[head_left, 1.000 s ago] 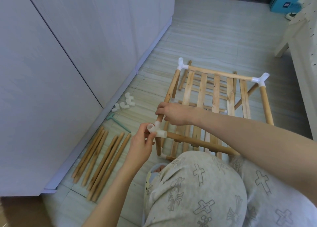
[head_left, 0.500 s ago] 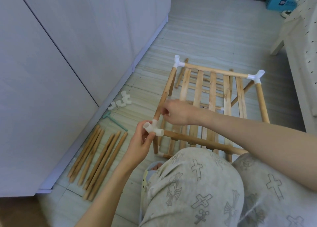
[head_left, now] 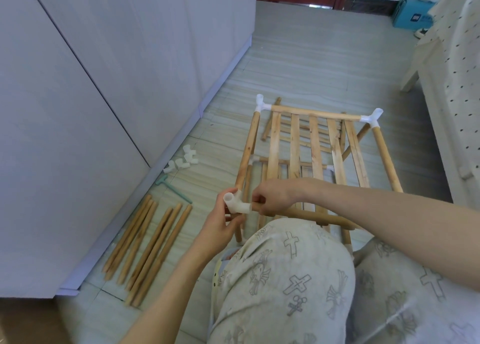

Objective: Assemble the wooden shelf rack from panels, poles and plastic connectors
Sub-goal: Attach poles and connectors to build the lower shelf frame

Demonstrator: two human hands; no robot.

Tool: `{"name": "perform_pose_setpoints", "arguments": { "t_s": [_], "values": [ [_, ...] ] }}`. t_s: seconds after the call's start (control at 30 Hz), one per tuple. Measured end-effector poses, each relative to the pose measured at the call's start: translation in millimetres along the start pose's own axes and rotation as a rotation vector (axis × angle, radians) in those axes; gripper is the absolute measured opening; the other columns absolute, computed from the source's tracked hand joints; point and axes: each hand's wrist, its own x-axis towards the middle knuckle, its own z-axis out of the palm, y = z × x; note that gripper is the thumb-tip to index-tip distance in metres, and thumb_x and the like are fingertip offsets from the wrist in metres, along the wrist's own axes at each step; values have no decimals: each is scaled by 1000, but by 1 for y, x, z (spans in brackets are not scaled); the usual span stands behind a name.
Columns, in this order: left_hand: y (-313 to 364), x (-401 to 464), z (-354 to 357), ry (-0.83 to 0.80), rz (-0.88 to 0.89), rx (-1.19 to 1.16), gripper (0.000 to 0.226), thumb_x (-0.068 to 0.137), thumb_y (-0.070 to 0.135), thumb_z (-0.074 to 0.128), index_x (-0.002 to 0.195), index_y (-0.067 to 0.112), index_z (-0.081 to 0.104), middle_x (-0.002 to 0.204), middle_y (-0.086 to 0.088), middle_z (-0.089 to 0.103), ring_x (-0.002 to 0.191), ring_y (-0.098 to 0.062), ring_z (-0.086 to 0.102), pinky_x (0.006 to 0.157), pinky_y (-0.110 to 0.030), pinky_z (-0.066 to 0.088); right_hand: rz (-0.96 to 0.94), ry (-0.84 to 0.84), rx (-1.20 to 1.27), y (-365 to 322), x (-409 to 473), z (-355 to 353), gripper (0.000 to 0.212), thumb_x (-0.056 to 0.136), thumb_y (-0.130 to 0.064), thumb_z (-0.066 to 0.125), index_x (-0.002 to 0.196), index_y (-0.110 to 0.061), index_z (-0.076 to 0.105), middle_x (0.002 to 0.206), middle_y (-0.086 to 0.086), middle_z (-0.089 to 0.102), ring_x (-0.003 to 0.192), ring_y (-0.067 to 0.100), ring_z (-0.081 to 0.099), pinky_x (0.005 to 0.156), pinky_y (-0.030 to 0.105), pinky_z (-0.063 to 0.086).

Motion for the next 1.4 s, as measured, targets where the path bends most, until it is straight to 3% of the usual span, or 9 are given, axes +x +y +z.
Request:
{"name": "perform_pose_setpoints", "arguments": {
  "t_s": [0.2, 0.43, 0.53, 0.7, 0.83, 0.97, 1.2, 1.3, 1.4],
  "values": [
    [-6, 2, 6, 148, 41, 50, 46, 92, 18, 57, 106, 58, 39, 101, 36, 54, 91, 4, 58, 75, -14, 49, 1, 20, 1, 2, -4, -1, 18, 93, -16, 50, 107, -11, 59, 91, 1, 56, 82, 16, 51, 71, 25, 40],
    [-6, 6, 5, 173, 47, 133, 35, 93, 22, 56, 106, 51, 40, 101, 16, 58, 90, 1, 58, 80, -30, 54, -22, 48, 89, 7, -6, -3, 14, 92, -24, 54, 101, -14, 58, 87, -2, 55, 78, 14, 50, 61, 20, 37],
    [-7, 8, 0, 121, 36, 150, 37, 91, 18, 59, 114, 41, 41, 102, 14, 59, 91, -2, 61, 81, -27, 53, -47, 38, 139, 9, -8, -3, 22, 89, -38, 59, 98, -18, 53, 85, -5, 53, 74, 11, 48, 62, 21, 37],
    [-12, 7, -6, 70, 16, 226, 54, 87, 10, 63, 105, 53, 35, 94, 10, 65, 85, 5, 61, 70, -7, 46, -81, 41, 115, 5, -6, 1, 34, 92, -50, 47, 101, -18, 53, 85, -5, 54, 72, 9, 49, 62, 21, 38],
    [-15, 6, -2, 150, 57, 192, 56, 85, 10, 65, 105, 55, 39, 100, 12, 64, 90, -2, 64, 74, -14, 50, -76, 81, 79, 6, -4, 3, 18, 94, -40, 49, 93, -22, 48, 79, -8, 50, 69, 7, 46, 59, 21, 35],
    [-18, 7, 3, 209, 68, 201, 50, 85, 14, 66, 109, 53, 45, 98, 24, 61, 89, 8, 61, 71, -9, 48, -94, 91, 89, 8, -6, 2, 7, 94, -26, 53, 96, -20, 49, 85, -6, 51, 79, 12, 48, 64, 21, 36],
    [-19, 13, 5, 162, 83, 207, 63, 85, 13, 66, 116, 61, 40, 111, 15, 60, 90, 4, 62, 77, -22, 54, -67, 70, 120, 13, -7, 2, 22, 93, -23, 55, 113, -14, 55, 98, -4, 53, 87, 13, 50, 74, 23, 37],
    [-18, 12, 2, 88, 116, 236, 77, 83, 13, 68, 118, 71, 30, 114, 25, 50, 91, 1, 62, 78, -21, 53, -62, 54, 126, 15, -8, 5, 26, 92, -24, 56, 116, -14, 54, 99, -5, 52, 90, 12, 50, 76, 22, 37],
    [-15, 10, 0, 50, 114, 199, 74, 79, 23, 73, 118, 70, 31, 115, 39, 42, 95, 6, 58, 76, -18, 54, -66, 44, 136, 17, -9, 7, 27, 92, -25, 56, 117, -14, 55, 101, -5, 53, 92, 13, 50, 78, 23, 37]
  ]
}}
